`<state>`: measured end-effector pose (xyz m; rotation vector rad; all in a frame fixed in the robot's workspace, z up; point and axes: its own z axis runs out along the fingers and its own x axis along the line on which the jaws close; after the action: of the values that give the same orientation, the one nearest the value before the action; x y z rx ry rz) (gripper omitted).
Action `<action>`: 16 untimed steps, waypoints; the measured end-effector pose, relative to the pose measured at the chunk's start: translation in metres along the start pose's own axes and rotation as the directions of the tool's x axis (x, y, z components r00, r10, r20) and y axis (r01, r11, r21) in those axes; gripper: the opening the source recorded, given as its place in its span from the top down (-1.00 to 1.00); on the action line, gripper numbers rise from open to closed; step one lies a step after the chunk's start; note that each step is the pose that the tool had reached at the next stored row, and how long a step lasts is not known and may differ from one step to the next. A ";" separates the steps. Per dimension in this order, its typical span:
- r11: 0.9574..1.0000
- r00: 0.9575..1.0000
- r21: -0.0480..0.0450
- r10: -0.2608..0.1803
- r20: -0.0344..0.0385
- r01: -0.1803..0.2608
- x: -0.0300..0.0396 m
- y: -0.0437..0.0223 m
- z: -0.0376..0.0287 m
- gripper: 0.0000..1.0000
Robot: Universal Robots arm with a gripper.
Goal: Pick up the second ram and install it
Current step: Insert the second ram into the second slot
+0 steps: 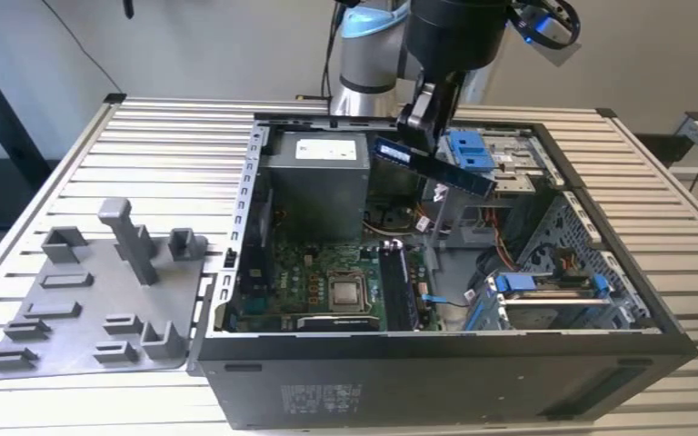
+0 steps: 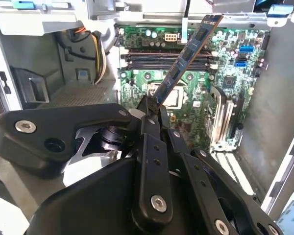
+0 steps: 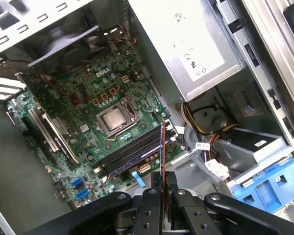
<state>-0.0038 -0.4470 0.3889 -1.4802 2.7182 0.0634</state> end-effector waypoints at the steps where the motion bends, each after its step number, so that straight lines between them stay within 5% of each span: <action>1: 1.000 1.000 0.000 0.004 0.000 -0.004 0.0000 0.0000 0.0000 0.72; 5: 1.000 1.000 0.001 0.008 0.000 -0.008 0.0000 0.0000 0.0000 0.72; 9: 0.998 0.998 0.004 0.066 0.001 -0.066 0.0000 0.0000 0.0001 0.72; 16: 0.983 0.983 0.011 0.181 0.004 -0.181 0.0000 0.0000 0.0004 0.72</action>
<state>-0.0038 -0.4470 0.3885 -1.2252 2.8385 0.0567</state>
